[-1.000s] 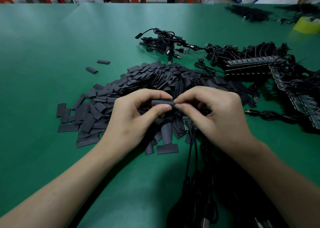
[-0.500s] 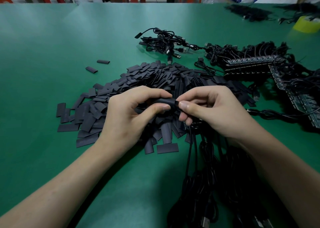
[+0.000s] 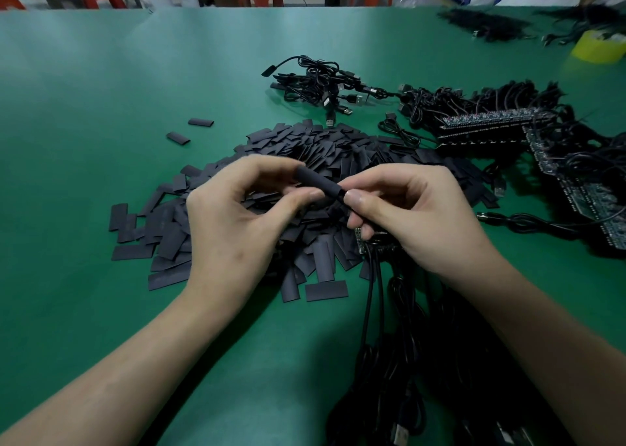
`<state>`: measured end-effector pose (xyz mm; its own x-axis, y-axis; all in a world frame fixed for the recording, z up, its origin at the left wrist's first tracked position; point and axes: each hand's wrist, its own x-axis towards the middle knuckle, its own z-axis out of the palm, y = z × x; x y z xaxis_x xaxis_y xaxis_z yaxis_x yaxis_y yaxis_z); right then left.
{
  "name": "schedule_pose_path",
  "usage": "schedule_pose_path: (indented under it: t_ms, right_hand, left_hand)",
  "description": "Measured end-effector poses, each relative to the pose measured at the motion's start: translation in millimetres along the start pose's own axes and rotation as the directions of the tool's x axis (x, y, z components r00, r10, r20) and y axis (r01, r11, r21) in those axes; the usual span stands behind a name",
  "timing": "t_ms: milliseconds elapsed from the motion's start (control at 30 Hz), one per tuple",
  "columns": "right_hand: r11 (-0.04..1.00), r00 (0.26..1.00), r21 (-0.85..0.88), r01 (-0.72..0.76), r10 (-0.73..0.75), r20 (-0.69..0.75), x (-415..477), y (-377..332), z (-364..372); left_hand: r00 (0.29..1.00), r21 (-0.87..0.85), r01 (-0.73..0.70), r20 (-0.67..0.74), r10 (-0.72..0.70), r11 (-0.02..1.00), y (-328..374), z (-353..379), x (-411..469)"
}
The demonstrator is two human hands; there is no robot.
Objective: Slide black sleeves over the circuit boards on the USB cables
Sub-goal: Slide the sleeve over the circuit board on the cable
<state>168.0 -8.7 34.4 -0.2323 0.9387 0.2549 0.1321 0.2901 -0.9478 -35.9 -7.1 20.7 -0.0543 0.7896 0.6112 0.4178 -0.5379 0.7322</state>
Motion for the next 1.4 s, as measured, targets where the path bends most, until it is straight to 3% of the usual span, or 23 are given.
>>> schedule_pose_path:
  t_ms: [233,1000,1167,1400]
  right_hand:
    - [0.984,0.995,-0.16,0.074,-0.083,-0.048,-2.6,5.7,5.5]
    - [0.965,0.995,-0.244,0.09,-0.1,-0.028,-2.8,2.3,4.7]
    - [0.89,0.978,-0.415,0.19,-0.209,-0.002,-3.1,-5.4,0.9]
    - [0.801,0.943,-0.527,0.285,-0.332,0.007,-5.2,-3.5,0.3]
  left_hand:
    - [0.998,0.015,0.061,0.022,-0.061,0.998,2.0,2.5,-1.6]
    - [0.967,-0.047,0.162,0.204,-0.15,0.986,-2.0,1.6,-1.3]
    - [0.964,-0.063,0.153,0.229,-0.135,0.986,-0.3,2.2,-2.0]
    - [0.96,-0.088,0.158,0.249,-0.131,0.984,-0.5,1.9,-1.6]
